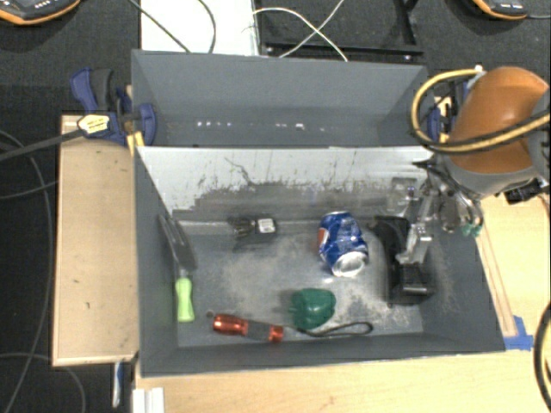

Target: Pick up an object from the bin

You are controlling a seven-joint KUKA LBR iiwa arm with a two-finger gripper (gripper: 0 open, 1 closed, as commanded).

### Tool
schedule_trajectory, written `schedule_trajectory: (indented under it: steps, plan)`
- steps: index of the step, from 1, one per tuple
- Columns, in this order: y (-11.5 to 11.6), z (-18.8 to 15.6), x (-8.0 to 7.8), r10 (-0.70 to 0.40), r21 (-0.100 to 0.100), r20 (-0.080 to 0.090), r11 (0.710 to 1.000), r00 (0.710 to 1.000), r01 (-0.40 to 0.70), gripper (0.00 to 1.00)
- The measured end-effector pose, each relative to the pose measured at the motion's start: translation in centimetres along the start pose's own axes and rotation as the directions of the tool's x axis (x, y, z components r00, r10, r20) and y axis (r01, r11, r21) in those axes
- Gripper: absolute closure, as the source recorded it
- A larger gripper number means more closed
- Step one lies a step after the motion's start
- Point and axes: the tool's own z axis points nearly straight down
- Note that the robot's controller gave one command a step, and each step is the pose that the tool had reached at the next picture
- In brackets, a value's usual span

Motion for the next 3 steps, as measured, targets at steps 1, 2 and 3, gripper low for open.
schedule_trajectory:
  steps: [1, 2, 3]
  plan:
    - [0.1, -0.5, -0.2, -0.004, 0.001, 0.008, 1.0, 1.0, 0.004, 0.0]
    - [7.0, 10.2, -0.8, 0.077, -0.003, -0.004, 0.997, 0.997, -0.077, 0.0]
    - [5.4, 3.0, -0.9, -0.577, 0.006, 0.007, 0.817, 0.817, 0.577, 0.0]
